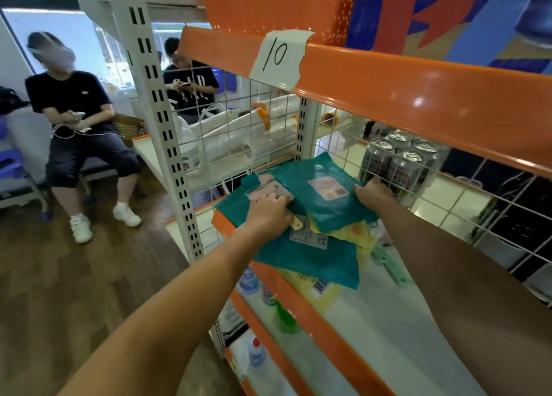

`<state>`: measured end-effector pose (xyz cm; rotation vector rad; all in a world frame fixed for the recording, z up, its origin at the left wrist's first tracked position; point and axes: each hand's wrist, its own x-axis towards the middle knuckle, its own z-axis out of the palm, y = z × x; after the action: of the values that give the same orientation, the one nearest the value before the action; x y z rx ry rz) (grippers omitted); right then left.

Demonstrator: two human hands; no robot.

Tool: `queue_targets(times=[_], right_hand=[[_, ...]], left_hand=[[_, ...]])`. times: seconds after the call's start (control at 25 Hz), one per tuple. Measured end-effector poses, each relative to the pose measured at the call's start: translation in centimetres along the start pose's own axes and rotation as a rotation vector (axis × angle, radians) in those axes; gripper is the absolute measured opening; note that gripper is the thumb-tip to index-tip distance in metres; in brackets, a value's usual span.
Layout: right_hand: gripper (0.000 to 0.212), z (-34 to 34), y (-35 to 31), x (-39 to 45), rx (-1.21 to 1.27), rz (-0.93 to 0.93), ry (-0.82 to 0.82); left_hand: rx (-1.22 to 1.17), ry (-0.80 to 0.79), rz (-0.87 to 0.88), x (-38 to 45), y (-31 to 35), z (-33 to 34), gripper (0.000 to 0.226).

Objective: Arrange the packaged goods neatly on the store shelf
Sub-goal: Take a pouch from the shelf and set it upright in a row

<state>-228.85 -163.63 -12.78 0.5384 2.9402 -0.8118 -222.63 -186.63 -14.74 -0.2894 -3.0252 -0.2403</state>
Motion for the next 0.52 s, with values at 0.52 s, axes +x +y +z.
queue_targets(times=[0.52], right_hand=[[0.033, -1.6, -0.5, -1.0, 0.715, 0.111, -0.557]], left_hand=[[-0.05, -0.086, -0.038, -0.7, -1.5, 0.0, 0.038]])
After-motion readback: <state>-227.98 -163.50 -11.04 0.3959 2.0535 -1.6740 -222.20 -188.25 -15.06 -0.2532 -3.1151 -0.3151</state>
